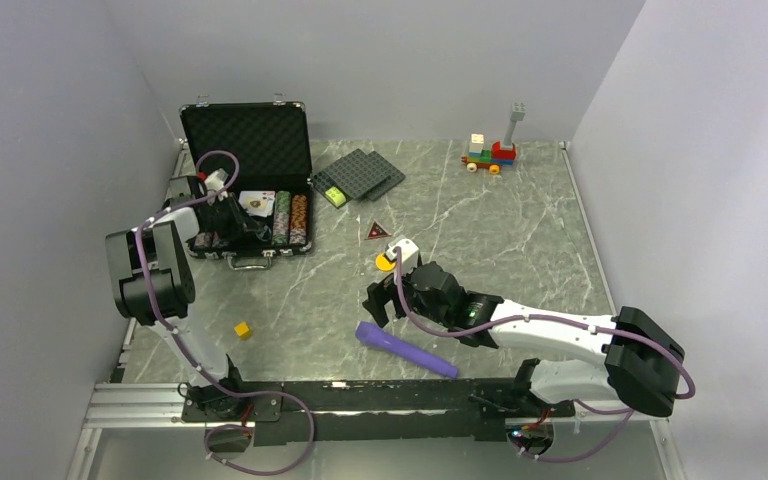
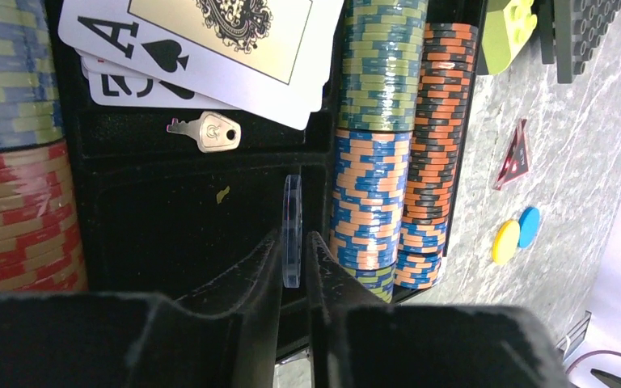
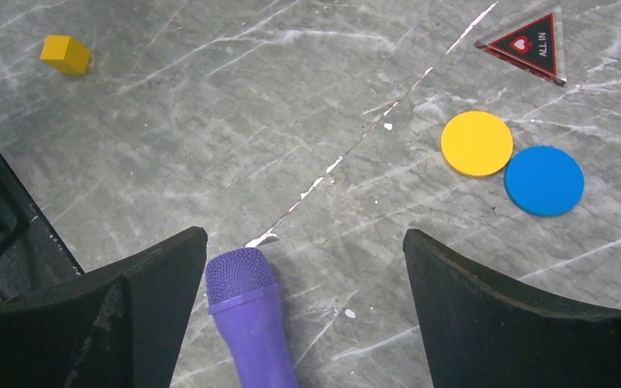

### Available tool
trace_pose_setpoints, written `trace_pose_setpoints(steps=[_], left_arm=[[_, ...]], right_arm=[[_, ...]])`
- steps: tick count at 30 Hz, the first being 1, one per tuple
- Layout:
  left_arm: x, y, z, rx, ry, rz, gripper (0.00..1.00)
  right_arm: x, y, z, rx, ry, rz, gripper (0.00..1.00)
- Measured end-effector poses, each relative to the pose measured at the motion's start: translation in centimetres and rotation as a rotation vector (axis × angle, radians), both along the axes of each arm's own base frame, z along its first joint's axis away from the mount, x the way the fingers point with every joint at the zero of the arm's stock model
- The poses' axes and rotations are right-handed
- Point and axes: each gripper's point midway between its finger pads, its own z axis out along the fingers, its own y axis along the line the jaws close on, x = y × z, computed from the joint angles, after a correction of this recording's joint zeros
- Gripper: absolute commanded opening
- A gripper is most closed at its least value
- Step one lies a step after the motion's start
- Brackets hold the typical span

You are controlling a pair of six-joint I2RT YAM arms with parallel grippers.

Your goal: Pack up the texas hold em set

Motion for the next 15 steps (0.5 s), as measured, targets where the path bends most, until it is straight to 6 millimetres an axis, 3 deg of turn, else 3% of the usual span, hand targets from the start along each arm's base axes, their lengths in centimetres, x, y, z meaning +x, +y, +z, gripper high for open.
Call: trace_pose_setpoints(steps=[5, 15], left_arm=[[-0.3, 0.3, -0.3, 0.027, 0.028, 0.008, 0.49], [-0.6, 1.1, -0.7, 0.134, 0.059, 0.018, 0.66]], right_arm=[[0.0, 0.0, 0.0, 0.0, 0.0, 0.0, 0.96], [0.0, 0.0, 0.0, 0.001, 0.002, -0.003, 0.96]])
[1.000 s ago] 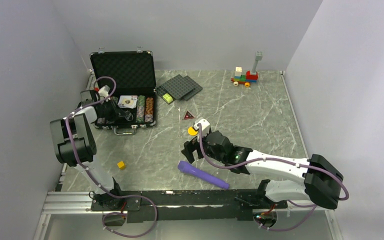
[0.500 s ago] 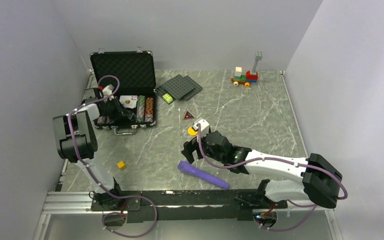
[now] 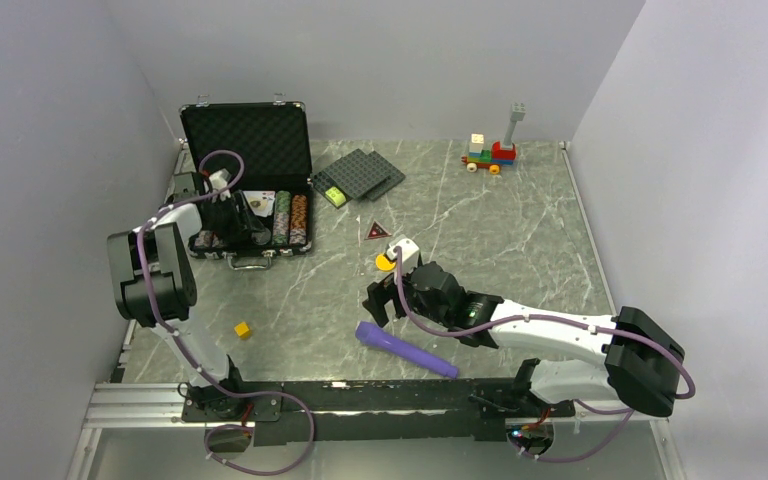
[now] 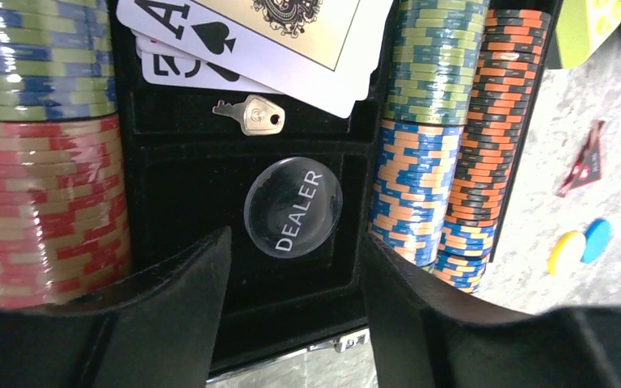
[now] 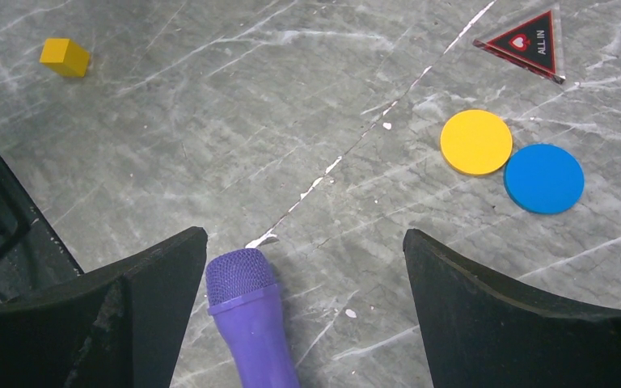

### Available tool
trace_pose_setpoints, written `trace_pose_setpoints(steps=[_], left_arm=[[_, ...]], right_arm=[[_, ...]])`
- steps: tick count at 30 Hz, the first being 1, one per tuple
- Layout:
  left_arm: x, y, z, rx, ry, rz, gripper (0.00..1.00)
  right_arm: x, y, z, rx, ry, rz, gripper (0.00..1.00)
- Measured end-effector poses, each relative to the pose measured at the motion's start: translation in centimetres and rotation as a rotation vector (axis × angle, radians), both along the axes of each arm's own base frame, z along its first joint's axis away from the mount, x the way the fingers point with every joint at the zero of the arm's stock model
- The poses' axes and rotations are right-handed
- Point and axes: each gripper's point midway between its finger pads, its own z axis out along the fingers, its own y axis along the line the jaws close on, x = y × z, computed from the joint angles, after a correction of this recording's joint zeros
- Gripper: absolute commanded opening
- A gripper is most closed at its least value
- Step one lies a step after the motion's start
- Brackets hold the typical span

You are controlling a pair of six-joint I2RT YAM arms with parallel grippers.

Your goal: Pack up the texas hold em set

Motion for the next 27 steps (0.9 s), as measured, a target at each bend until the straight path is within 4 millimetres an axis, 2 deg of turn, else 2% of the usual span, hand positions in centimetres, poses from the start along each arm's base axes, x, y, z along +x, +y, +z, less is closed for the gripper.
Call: trace_pose_setpoints(steps=[7, 11, 14, 18, 21, 24, 27], left_arm=[[0.0, 0.6, 2.1, 0.118, -0.044, 0.001, 0.72], [0.0, 0.9, 5.3, 0.188, -0.117, 0.009, 0.77], [-0.6, 0.7, 9.1, 0.225, -0.199, 0.01, 0.81], [-2.1, -1.5, 15.7, 0.266, -0.374, -0.035, 0.83], [-3.9, -4.6, 19.0, 0.289, -0.488, -0.116, 0.84], [-5.7, -7.2, 19.7, 0.284, -0.533, -0.194, 0.84], [-6.5, -7.9, 18.9, 0.273, -0.508, -0.219, 0.84]], right_arm=[[0.4, -0.6, -0.2, -0.01, 0.008, -0.049, 0.97], [1.1, -1.8, -0.6, -0.045, 0.023, -0.112, 0.96], [2.0, -2.9, -0.6, -0.072, 0.04, -0.17, 0.93], [3.9, -5.4, -0.9, -0.114, 0.08, -0.266, 0.9], [5.7, -7.9, -1.7, -0.15, 0.127, -0.343, 0.85], [6.8, -9.8, -2.9, -0.209, 0.171, -0.396, 0.81], [7.3, -10.1, -4.2, -0.277, 0.214, -0.391, 0.78]])
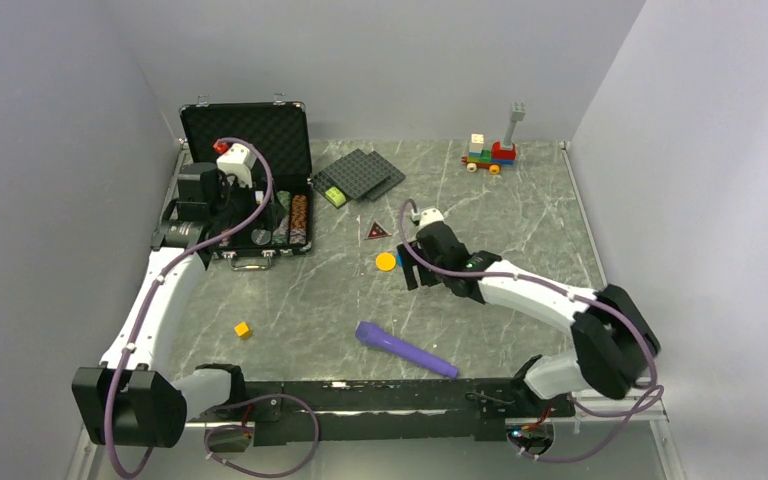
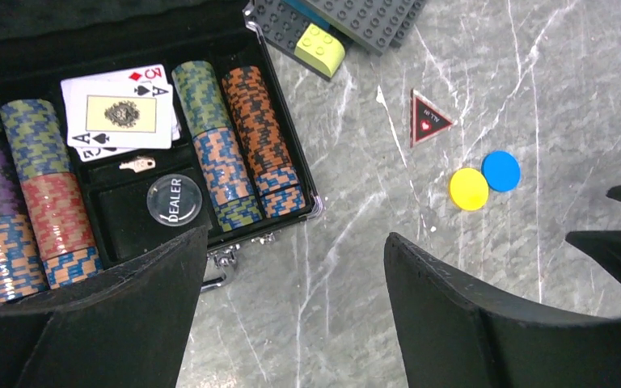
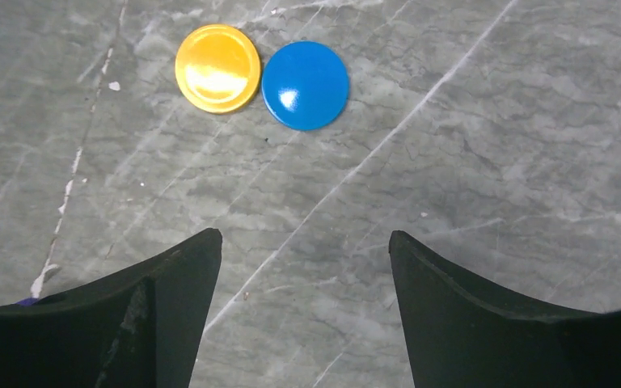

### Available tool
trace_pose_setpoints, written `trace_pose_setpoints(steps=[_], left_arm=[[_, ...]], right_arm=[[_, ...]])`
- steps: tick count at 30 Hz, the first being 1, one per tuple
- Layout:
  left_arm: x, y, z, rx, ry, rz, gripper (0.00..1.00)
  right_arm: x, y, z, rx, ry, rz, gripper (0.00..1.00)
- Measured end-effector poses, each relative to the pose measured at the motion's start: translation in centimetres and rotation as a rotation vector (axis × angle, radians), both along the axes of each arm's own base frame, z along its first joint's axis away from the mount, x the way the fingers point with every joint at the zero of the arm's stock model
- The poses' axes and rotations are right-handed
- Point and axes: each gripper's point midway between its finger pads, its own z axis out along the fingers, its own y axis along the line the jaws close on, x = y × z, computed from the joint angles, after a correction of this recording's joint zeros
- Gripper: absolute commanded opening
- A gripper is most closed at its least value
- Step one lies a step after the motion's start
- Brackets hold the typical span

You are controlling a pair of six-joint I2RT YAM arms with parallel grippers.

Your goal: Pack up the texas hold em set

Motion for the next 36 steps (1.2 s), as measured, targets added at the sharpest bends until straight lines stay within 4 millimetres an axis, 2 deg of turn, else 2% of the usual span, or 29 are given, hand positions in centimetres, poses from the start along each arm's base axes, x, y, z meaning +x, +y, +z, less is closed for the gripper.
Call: trace_pose_setpoints(steps=[6, 11, 15, 19, 23, 31, 36], left_arm=[[-0.4, -0.2, -0.8, -0.005, 0.036, -0.013, 0.84], [-0.6, -0.2, -0.7, -0.005, 0.037, -0.014, 0.85], [-0.9, -0.2, -0.5, -0.003, 0.036, -0.011, 0.85], [-1.0, -0.2, -0.3, -0.004, 0.031, -0.011, 0.85], [-1.1, -0.2, -0.4, -0.004, 0.033, -0.011, 0.86], [-1.1, -0.2, -0.4, -0.004, 0.035, -0.012, 0.86], [-1.1, -0.2, -0.4, -0.004, 0.035, -0.012, 0.85]], right_arm=[[2.3, 1.5, -2.4, -0.085, 0.085, 0.033, 0.73], [4.5, 2.7, -3.4, -0.108, 0.114, 0.045, 0.72], [5.8, 2.8, -4.3, -0.13, 0.139, 0.037, 0.72], [6.2, 2.2, -5.5, -0.149, 0.175, 0.022, 0.71], [6.0, 1.8, -5.9, -0.149, 0.199, 0.026, 0.71], [5.5, 2.4, -6.7, -0.132, 0.234, 0.059, 0.7], [5.9, 2.8, -6.8, -0.127, 0.231, 0.061, 0.67]])
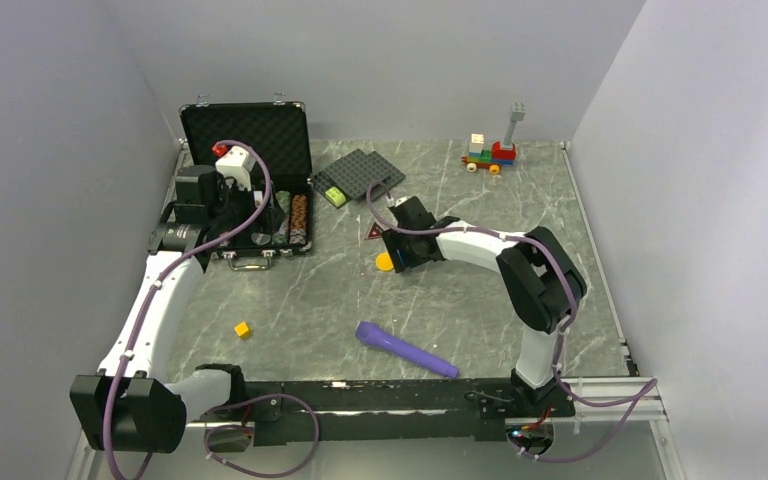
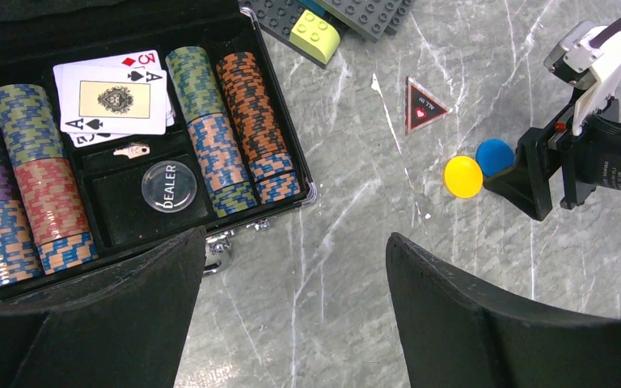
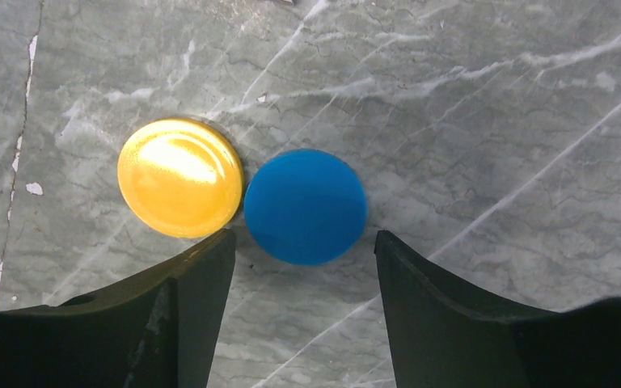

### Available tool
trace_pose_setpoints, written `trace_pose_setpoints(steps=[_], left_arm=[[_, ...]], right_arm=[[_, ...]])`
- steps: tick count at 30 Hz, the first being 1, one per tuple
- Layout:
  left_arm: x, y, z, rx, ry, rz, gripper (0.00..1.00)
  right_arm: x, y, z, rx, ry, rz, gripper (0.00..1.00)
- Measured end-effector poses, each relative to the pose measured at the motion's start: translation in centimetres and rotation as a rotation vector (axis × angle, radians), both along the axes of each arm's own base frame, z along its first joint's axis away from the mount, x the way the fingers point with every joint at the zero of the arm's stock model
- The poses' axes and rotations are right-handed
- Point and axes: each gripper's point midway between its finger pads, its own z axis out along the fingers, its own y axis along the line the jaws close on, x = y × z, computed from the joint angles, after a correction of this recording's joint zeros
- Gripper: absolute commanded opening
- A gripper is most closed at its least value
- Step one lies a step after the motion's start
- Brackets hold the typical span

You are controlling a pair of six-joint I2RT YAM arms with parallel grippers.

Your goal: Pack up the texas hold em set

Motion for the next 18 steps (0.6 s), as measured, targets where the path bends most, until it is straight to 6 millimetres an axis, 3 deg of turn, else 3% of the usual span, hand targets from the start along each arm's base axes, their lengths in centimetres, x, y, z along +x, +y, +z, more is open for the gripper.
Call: trace_pose_setpoints(steps=[10, 18], left_arm=[[-0.17, 0.0, -0.19, 0.0, 0.01, 0.0, 0.85], [-0.26, -0.31, -0.11, -0.011, 0.011, -0.015, 0.85]], right_arm=[[0.79, 0.49, -0.03, 0.004, -0.011, -0.003, 0.55], [0.88, 0.54, -0.04, 0.009, -0.015, -0.014, 0.36]])
